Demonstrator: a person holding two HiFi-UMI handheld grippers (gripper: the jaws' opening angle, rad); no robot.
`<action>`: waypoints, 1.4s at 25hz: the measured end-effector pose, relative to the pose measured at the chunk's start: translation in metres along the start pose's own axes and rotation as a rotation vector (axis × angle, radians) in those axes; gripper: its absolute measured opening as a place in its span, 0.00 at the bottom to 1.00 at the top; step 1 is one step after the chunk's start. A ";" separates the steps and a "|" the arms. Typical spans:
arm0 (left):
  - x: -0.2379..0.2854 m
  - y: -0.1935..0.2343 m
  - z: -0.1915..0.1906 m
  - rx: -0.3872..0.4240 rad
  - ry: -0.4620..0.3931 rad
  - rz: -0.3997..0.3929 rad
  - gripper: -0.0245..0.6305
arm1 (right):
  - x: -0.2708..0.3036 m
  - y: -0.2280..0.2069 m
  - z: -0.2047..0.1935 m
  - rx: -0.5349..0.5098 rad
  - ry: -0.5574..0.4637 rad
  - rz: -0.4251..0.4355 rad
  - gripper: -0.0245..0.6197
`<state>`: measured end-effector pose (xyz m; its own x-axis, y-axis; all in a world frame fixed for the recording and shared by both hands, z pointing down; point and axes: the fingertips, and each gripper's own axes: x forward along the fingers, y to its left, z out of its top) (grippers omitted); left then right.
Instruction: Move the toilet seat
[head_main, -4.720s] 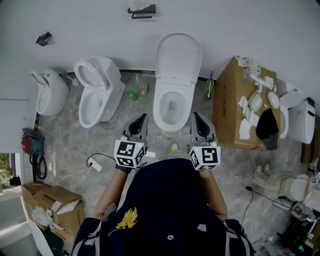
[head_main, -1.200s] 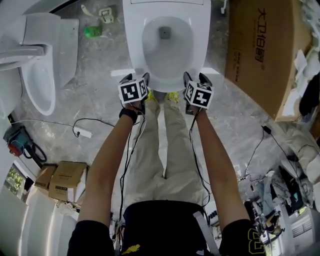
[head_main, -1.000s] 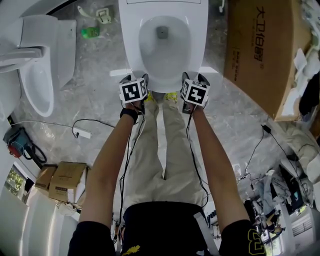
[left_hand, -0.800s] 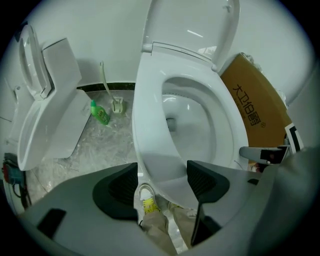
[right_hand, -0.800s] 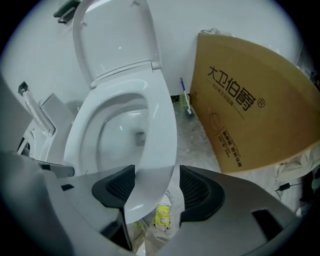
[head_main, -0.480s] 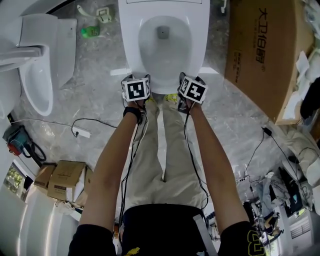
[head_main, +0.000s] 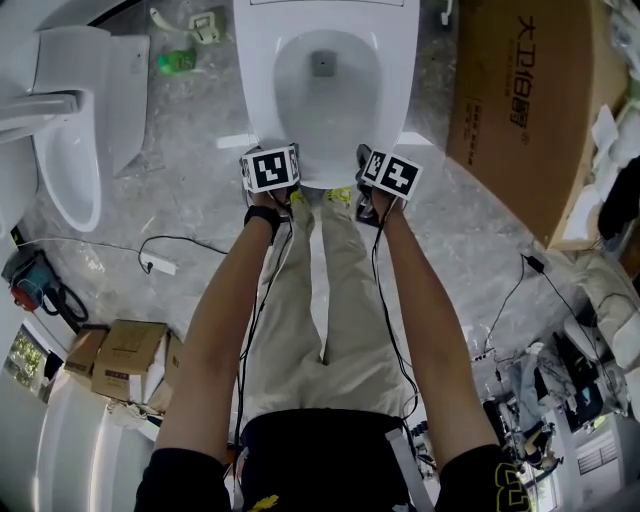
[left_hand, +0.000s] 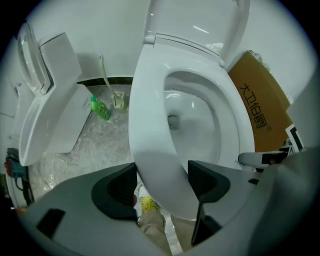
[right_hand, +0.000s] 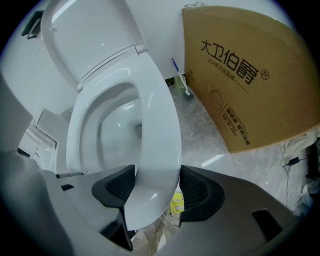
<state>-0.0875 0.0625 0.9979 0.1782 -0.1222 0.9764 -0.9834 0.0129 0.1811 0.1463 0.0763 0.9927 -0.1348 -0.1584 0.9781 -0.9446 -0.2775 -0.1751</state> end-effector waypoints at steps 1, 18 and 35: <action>-0.005 0.001 0.003 -0.017 0.005 0.008 0.54 | 0.000 0.000 0.001 0.003 0.002 0.001 0.51; -0.011 0.005 0.005 -0.112 -0.006 -0.023 0.47 | 0.000 -0.001 0.000 0.050 0.040 0.015 0.49; -0.040 0.000 0.010 -0.143 0.012 -0.032 0.46 | -0.028 0.003 0.004 0.070 0.064 0.023 0.48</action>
<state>-0.0946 0.0572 0.9575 0.2111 -0.1129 0.9709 -0.9623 0.1501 0.2266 0.1482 0.0761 0.9638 -0.1775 -0.1056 0.9784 -0.9180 -0.3404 -0.2033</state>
